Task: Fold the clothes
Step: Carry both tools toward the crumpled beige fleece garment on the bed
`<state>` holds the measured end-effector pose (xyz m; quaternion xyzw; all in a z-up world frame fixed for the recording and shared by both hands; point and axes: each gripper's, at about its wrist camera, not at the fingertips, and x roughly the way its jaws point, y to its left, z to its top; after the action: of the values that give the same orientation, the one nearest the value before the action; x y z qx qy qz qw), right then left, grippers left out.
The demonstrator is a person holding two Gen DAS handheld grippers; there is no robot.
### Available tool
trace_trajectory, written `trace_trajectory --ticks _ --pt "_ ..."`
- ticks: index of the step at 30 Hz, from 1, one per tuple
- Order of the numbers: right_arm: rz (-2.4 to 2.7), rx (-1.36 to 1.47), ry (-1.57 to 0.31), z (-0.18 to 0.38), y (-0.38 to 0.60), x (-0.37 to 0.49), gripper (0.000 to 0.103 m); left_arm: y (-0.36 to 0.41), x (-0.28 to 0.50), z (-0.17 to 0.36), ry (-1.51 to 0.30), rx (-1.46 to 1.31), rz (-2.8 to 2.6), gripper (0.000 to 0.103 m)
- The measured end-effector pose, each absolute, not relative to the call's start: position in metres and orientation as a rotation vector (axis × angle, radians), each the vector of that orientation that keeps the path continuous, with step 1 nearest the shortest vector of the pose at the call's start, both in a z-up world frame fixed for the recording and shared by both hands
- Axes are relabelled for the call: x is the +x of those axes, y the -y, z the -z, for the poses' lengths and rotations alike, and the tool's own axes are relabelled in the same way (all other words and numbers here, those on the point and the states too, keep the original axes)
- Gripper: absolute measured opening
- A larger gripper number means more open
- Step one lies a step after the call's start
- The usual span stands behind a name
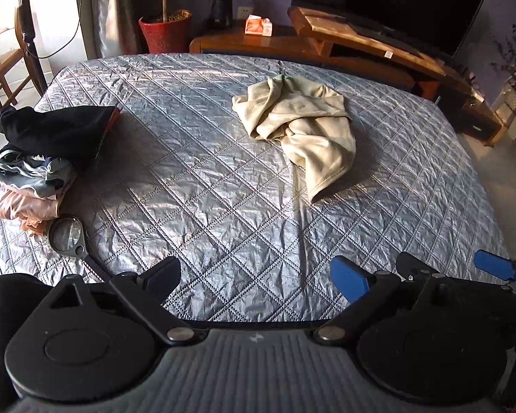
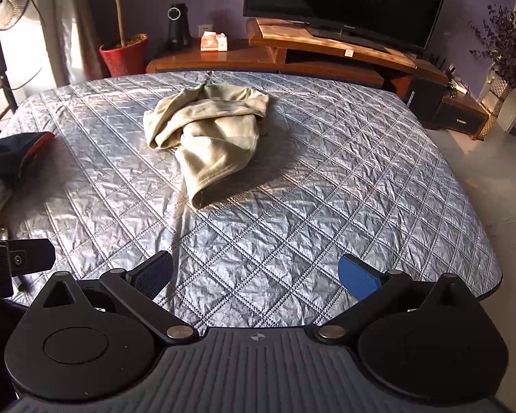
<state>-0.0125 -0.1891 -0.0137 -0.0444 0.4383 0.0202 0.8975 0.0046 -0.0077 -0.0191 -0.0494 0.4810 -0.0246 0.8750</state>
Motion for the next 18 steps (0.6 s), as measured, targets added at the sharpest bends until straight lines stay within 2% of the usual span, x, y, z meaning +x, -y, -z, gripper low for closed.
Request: trace_trajectory --ticks 18 --pt "-0.047 -0.104 -0.848 -0.014 0.182 -0.009 0.103 0.002 0.011 -0.004 -0.988 -0.056 0.033 0.095"
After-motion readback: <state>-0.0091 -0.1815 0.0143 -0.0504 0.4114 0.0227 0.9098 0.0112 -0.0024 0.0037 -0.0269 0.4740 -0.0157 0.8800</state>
